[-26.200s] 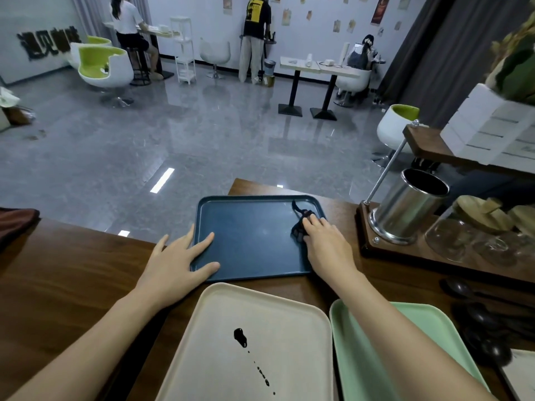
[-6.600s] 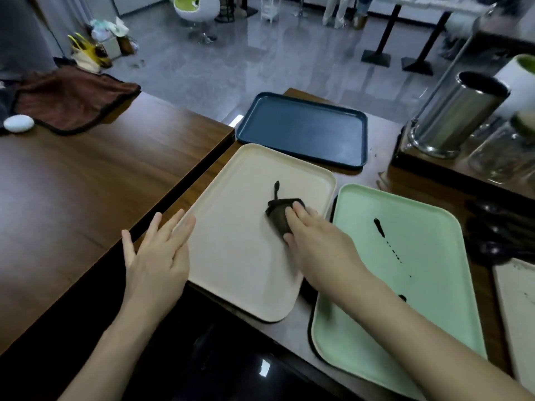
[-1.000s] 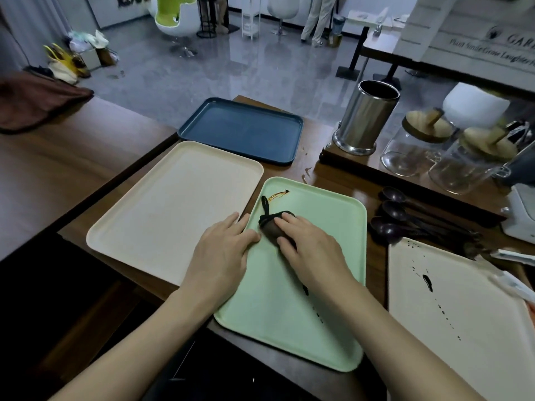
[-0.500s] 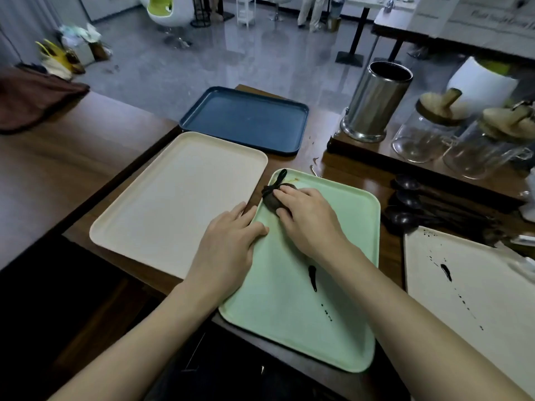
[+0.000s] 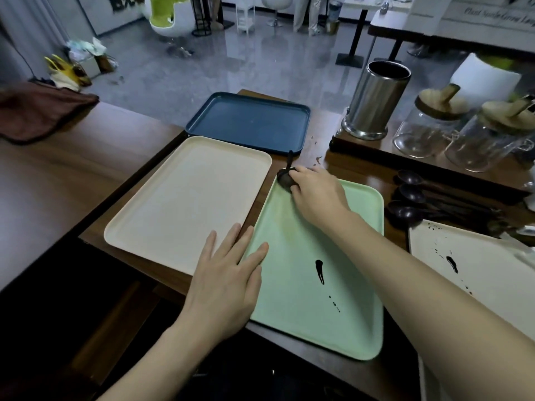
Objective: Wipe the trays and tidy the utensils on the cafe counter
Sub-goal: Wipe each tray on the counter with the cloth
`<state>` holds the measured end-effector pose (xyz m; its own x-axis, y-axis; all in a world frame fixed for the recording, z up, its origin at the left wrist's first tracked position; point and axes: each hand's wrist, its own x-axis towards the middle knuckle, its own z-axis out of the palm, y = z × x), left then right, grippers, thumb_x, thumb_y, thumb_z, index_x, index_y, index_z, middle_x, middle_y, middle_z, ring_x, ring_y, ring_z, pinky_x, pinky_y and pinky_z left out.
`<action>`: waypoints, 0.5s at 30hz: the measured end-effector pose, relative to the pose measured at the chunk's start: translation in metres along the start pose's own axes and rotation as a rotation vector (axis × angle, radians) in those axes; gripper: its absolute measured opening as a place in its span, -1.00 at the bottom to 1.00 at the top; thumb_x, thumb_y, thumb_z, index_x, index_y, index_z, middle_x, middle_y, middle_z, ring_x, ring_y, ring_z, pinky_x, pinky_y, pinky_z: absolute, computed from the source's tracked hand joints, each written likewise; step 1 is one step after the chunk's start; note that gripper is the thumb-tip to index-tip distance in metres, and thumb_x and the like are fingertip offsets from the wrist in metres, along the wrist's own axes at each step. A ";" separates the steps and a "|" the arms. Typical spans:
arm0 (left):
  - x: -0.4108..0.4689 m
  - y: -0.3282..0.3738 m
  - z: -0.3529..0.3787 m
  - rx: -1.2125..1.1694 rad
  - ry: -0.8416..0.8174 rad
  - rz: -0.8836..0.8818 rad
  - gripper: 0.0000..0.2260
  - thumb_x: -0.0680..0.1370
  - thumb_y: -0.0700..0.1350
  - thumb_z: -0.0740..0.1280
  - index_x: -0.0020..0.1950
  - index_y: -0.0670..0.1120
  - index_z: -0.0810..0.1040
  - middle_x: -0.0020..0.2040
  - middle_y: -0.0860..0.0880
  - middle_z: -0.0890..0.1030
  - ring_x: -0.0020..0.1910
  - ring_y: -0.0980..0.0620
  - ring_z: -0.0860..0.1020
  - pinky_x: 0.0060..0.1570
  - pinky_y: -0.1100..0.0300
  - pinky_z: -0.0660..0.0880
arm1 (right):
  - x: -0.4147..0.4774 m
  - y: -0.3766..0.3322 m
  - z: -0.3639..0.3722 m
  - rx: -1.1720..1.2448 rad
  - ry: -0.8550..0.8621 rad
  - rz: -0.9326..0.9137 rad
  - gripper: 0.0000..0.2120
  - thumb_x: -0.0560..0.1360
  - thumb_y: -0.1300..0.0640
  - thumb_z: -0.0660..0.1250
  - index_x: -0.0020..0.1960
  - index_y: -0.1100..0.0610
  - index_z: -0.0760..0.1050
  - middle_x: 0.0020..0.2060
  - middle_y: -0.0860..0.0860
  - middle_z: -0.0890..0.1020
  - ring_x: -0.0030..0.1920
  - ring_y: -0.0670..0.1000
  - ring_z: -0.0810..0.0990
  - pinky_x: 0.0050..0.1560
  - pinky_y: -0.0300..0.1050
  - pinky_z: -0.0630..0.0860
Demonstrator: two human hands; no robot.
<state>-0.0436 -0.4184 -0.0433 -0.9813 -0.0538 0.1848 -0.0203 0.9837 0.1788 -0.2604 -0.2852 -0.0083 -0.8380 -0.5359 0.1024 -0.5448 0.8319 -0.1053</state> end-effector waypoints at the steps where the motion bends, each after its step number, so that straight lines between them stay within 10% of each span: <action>1: 0.000 -0.001 0.000 0.003 -0.001 -0.002 -0.57 0.63 0.01 0.07 0.46 0.07 0.51 0.55 -0.07 0.38 0.62 -0.07 0.18 0.54 -0.21 0.08 | -0.002 -0.005 0.002 0.021 0.012 -0.010 -0.74 0.62 0.12 0.13 0.22 0.07 0.52 0.20 -0.05 0.57 0.24 0.10 0.46 0.04 -0.01 0.40; 15: 0.001 0.000 0.002 0.023 0.017 0.008 -0.56 0.59 -0.03 0.09 0.40 0.05 0.57 0.51 -0.09 0.44 0.56 -0.08 0.30 0.48 -0.24 0.18 | -0.057 -0.027 0.011 0.075 -0.007 -0.198 -0.67 0.63 0.06 0.22 0.38 0.05 0.46 0.41 -0.06 0.49 0.52 0.17 0.27 0.45 0.12 0.30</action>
<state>-0.0450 -0.4182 -0.0445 -0.9781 -0.0482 0.2025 -0.0166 0.9878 0.1549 -0.1981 -0.2786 -0.0218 -0.7147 -0.6887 0.1219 -0.6991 0.6976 -0.1569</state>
